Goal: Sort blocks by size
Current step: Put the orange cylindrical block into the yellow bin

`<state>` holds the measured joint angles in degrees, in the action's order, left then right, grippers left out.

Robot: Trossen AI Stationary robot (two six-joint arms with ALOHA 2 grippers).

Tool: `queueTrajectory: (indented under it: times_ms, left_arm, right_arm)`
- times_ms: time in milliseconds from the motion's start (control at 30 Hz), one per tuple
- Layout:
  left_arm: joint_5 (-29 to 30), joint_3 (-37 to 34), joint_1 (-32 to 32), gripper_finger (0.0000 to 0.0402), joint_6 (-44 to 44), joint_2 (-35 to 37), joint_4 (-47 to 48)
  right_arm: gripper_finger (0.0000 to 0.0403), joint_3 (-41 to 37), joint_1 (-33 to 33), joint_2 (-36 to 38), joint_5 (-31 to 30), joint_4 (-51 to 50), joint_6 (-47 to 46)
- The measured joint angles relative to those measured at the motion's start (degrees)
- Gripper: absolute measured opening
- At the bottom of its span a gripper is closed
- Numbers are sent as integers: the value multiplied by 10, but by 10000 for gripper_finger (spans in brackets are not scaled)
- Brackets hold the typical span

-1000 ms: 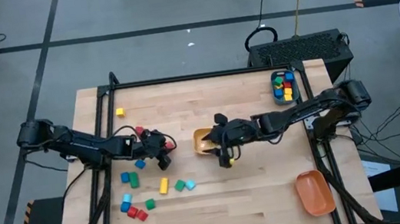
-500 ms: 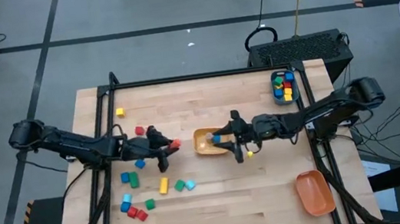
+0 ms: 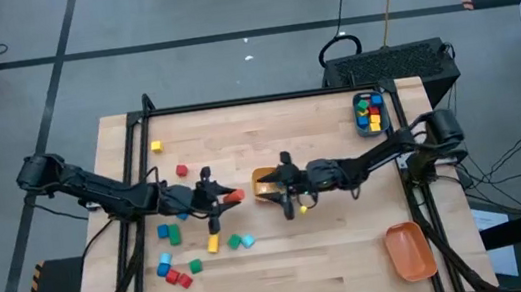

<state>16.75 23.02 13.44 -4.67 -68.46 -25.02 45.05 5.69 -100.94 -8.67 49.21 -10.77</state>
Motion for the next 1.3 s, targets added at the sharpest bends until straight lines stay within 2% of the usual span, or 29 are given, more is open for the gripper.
queueTrajectory:
  times_ms: [167, 467, 600, 1300]
  left_arm:
    - [15, -1, 5, 136, 26, -13, -22]
    - [19, 0, 9, 136, 56, -25, -69]
    - [19, 0, 9, 136, 66, -25, -78]
    - [19, 0, 9, 136, 85, -25, -112]
  right_arm:
    - [193, 48, 0, -37, 0, -27, -11]
    - [262, 69, 0, -49, 0, -27, 2]
    - [274, 79, 2, -49, 0, -28, 25]
    - [204, 90, -6, -49, 19, -23, 50]
